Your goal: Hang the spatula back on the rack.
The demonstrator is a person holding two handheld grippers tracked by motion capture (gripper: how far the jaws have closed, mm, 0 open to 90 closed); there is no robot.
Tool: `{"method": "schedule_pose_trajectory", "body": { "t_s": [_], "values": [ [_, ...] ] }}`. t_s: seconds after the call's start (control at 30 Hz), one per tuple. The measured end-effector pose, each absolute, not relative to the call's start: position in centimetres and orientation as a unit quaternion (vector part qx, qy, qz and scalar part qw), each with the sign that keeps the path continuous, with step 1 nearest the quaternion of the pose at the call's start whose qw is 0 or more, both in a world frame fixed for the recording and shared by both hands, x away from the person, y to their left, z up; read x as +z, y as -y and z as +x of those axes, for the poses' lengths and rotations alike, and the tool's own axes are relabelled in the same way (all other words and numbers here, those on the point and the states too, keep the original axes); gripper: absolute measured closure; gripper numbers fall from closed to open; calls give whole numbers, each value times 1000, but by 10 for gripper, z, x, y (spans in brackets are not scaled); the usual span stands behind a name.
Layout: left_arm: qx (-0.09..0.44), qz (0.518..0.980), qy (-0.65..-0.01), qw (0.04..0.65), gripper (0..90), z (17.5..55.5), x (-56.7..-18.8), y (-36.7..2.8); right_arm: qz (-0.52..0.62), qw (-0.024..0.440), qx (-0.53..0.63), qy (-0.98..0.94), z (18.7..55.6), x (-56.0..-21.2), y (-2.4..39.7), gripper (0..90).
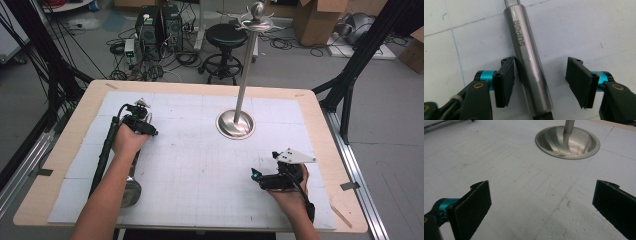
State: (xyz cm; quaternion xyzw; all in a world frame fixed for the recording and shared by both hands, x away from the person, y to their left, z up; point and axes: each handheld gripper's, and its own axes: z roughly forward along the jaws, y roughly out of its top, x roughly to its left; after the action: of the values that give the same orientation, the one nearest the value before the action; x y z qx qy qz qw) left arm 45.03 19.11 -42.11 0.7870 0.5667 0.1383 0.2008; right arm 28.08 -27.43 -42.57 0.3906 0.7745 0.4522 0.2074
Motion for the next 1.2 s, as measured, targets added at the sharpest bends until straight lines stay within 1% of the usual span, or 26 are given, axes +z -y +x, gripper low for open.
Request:
{"method": "schedule_pose_trajectory", "body": {
  "t_s": [0.07, 0.1, 0.13, 0.2, 0.4, 0.43, 0.7, 1.2],
  "values": [
    [138, 788, -566, 201, 418, 450, -421, -192, 390, 208, 451, -775, 281, -426, 274, 5],
    [138, 788, -566, 201, 475, 450, -420, -193, 391, 207, 450, -776, 281, -426, 274, 5],
    [137, 786, -568, 203, 475, 450, -420, -193, 391, 207, 450, -776, 281, -426, 274, 5],
    [132, 788, -566, 202, 544, 449, -419, -195, 390, 206, 449, -777, 281, -426, 274, 5],
    [134, 788, -568, 197, 575, 449, -418, -193, 391, 206, 450, -776, 281, -426, 274, 5],
    [133, 788, -568, 197, 615, 449, -418, -192, 390, 207, 449, -777, 281, -426, 274, 5],
    [138, 781, -580, 189, 631, 448, -417, -188, 390, 209, 448, -777, 281, -426, 274, 5],
    [136, 750, -623, 177, 670, 448, -416, -183, 385, 210, 443, -782, 281, -427, 272, 5]
  ]
}}
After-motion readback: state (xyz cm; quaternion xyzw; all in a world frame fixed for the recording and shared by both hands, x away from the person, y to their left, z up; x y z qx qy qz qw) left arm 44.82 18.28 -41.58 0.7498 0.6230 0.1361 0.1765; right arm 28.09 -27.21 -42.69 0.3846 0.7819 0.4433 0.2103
